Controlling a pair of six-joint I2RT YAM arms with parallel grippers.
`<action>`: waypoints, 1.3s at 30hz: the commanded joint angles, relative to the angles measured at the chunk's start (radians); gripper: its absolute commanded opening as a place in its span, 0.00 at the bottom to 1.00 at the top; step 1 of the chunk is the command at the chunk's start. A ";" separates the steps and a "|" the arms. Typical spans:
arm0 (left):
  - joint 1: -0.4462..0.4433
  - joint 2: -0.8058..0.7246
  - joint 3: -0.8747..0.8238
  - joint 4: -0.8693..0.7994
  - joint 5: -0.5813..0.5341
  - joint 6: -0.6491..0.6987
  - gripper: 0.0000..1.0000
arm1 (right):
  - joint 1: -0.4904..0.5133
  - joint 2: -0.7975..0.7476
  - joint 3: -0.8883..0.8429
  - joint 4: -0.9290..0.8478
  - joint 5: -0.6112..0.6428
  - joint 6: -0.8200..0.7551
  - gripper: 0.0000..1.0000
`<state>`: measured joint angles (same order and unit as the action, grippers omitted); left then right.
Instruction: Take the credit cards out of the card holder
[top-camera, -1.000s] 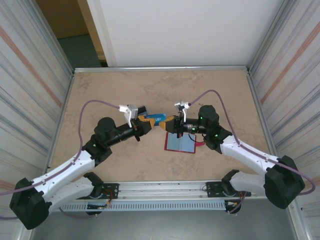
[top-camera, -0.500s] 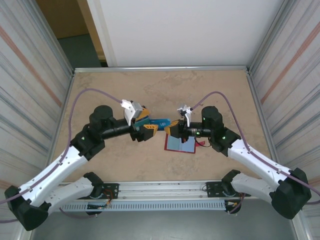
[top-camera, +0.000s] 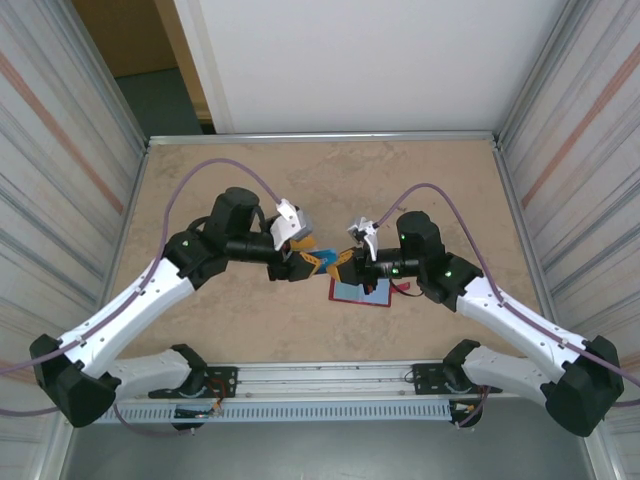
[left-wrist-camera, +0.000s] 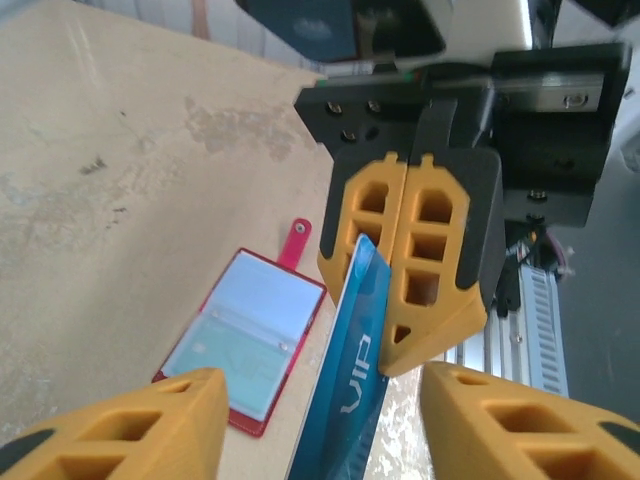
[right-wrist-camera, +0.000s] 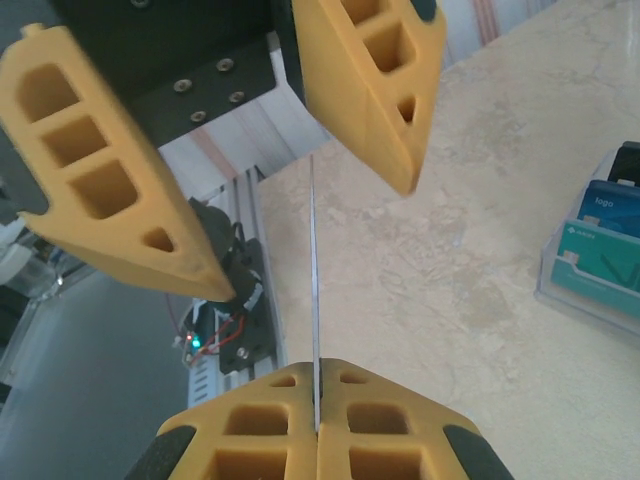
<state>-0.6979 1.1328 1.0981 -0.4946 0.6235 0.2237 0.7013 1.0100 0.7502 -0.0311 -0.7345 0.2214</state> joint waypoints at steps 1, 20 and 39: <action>-0.002 0.013 0.035 -0.067 0.055 0.062 0.45 | 0.008 -0.045 0.031 -0.024 -0.024 -0.039 0.00; 0.036 -0.012 -0.078 0.058 -0.312 0.133 0.00 | -0.022 -0.181 0.015 -0.139 0.362 -0.003 0.85; 0.268 0.271 -0.134 0.252 -0.325 0.329 0.00 | -0.218 -0.281 -0.054 -0.191 0.606 0.254 0.99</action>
<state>-0.4488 1.3849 0.9718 -0.2874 0.2863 0.5037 0.4900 0.7223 0.7086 -0.1959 -0.1989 0.4152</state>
